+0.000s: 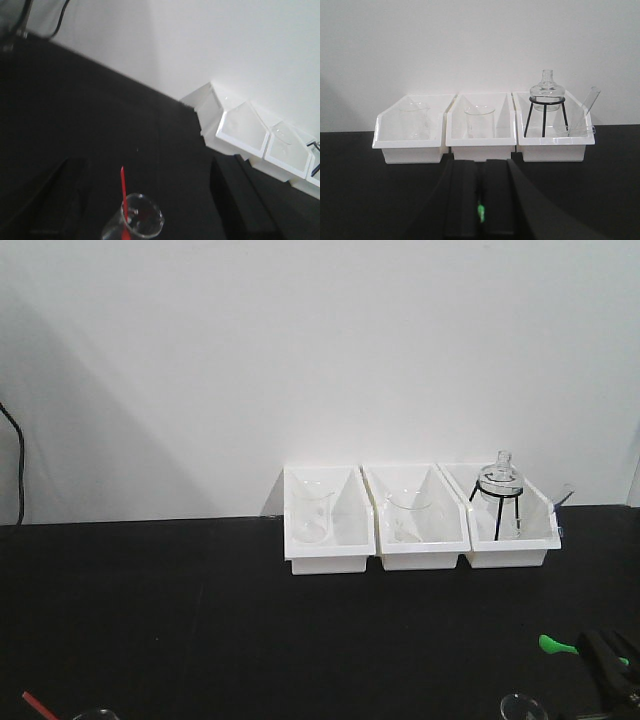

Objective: Sort red and green spoons into left cabinet

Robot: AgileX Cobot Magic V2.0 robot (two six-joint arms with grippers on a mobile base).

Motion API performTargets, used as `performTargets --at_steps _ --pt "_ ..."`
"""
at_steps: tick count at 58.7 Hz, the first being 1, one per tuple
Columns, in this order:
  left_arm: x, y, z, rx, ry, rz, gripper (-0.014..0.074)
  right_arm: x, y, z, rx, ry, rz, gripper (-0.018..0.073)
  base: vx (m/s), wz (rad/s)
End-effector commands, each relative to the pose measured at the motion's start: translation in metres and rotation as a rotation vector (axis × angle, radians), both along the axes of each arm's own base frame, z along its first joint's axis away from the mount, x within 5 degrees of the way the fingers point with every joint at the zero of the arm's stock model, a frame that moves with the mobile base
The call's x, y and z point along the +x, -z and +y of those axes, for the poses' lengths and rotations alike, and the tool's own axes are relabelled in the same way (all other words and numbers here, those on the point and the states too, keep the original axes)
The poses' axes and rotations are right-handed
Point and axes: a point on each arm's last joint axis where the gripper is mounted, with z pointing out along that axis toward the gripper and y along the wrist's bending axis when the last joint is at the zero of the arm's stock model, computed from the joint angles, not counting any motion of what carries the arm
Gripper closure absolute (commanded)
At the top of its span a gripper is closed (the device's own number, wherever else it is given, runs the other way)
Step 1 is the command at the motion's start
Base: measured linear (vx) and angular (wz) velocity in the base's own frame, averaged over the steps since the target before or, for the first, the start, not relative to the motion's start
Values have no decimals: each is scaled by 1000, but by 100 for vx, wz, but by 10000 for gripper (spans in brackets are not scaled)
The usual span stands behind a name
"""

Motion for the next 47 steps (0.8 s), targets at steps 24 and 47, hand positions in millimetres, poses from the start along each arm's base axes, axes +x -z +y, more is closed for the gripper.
performTargets --at_steps 24,47 --pt "95 19 -11 -145 -30 257 85 1 -17 0 5 -1 -122 567 0 0" --pt "136 48 -24 -120 -13 335 85 1 -17 0 5 -1 -122 567 0 0"
